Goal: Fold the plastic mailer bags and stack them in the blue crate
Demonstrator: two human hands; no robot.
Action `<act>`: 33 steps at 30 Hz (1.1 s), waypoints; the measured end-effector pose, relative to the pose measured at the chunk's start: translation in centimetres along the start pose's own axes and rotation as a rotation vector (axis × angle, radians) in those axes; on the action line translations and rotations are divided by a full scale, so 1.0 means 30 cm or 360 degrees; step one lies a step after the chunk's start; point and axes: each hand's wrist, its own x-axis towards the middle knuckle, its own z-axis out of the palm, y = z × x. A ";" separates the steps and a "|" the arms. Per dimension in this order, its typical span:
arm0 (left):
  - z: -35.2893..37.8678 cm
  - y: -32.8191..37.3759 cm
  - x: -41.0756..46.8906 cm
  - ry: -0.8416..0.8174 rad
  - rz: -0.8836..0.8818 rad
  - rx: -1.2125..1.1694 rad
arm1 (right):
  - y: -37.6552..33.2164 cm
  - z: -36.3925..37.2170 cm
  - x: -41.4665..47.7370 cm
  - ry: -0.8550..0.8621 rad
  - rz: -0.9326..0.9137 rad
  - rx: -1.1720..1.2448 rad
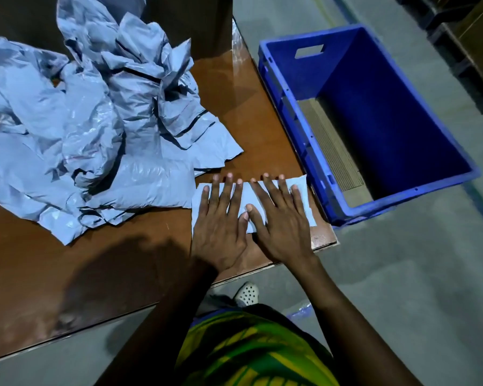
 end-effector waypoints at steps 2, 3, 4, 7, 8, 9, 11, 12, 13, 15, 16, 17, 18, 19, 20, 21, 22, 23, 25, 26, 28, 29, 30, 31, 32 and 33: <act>0.006 -0.005 0.021 -0.0037 -0.0034 0.0023 | 0.003 0.006 0.022 -0.0003 0.0031 -0.0016; 0.010 -0.007 0.030 -0.0061 -0.0049 0.0026 | 0.005 0.009 0.033 -0.0011 0.0044 -0.0024; 0.015 -0.009 0.036 -0.0083 -0.0060 0.0031 | 0.008 0.014 0.040 -0.0018 0.0048 -0.0039; 0.021 -0.007 0.045 -0.0115 -0.0088 0.0062 | 0.013 0.022 0.053 -0.0022 0.0060 -0.0070; 0.020 -0.005 0.046 -0.0119 -0.0094 0.0080 | 0.014 0.022 0.054 -0.0021 0.0071 -0.0069; 0.017 -0.004 0.045 -0.0118 -0.0101 0.0098 | 0.013 0.022 0.052 -0.0021 0.0075 -0.0072; 0.013 -0.006 0.032 -0.0106 -0.0100 0.0100 | 0.013 0.019 0.039 -0.0020 0.0072 -0.0075; 0.011 -0.009 0.023 -0.0104 -0.0078 0.0077 | 0.014 0.016 0.027 -0.0016 0.0070 -0.0067; 0.010 -0.015 0.012 -0.0107 -0.0047 0.0043 | 0.017 0.013 0.013 -0.0017 0.0069 -0.0054; 0.010 -0.026 -0.003 -0.0110 0.0000 -0.0019 | 0.021 0.012 -0.004 -0.0042 0.0079 -0.0038; 0.009 -0.030 -0.004 -0.0105 0.0004 -0.0026 | 0.022 0.012 -0.004 -0.0058 0.0092 -0.0042; 0.008 -0.031 -0.001 -0.0105 -0.0001 -0.0017 | 0.023 0.012 0.001 -0.0072 0.0105 -0.0052; 0.006 -0.029 0.004 -0.0110 -0.0007 -0.0005 | 0.024 0.011 0.011 -0.0081 0.0119 -0.0066; 0.004 -0.027 0.012 -0.0117 -0.0013 0.0007 | 0.024 0.011 0.023 -0.0090 0.0128 -0.0083; 0.001 -0.025 0.019 -0.0122 -0.0020 0.0016 | 0.025 0.010 0.033 -0.0096 0.0130 -0.0098; -0.001 -0.025 0.023 -0.0128 -0.0026 0.0019 | 0.027 0.009 0.037 -0.0101 0.0130 -0.0107; -0.002 -0.027 0.020 -0.0130 -0.0027 0.0017 | 0.032 0.008 0.034 -0.0105 0.0130 -0.0106; -0.002 -0.032 0.011 -0.0128 -0.0019 0.0012 | 0.038 0.007 0.025 -0.0107 0.0128 -0.0100; 0.000 -0.045 -0.013 -0.0123 0.0022 -0.0003 | 0.046 0.005 -0.004 -0.0103 0.0117 -0.0091; -0.001 -0.049 -0.022 -0.0119 0.0038 -0.0005 | 0.045 0.004 -0.012 -0.0102 0.0111 -0.0097; -0.003 -0.055 -0.023 -0.0129 0.0038 -0.0010 | 0.038 0.000 -0.010 -0.0124 0.0130 -0.0112; -0.004 -0.057 -0.022 -0.0146 0.0036 -0.0023 | 0.034 -0.003 -0.008 -0.0139 0.0149 -0.0113; -0.007 -0.059 -0.020 -0.0164 0.0037 -0.0038 | 0.030 -0.007 -0.006 -0.0152 0.0164 -0.0106; -0.010 -0.062 -0.018 -0.0171 0.0042 -0.0061 | 0.027 -0.012 -0.003 -0.0167 0.0175 -0.0088; -0.017 -0.068 -0.018 -0.0160 0.0044 -0.0102 | 0.020 -0.020 0.000 -0.0181 0.0186 -0.0062; -0.027 -0.074 -0.019 -0.0125 0.0040 -0.0139 | 0.009 -0.029 0.006 -0.0184 0.0181 -0.0038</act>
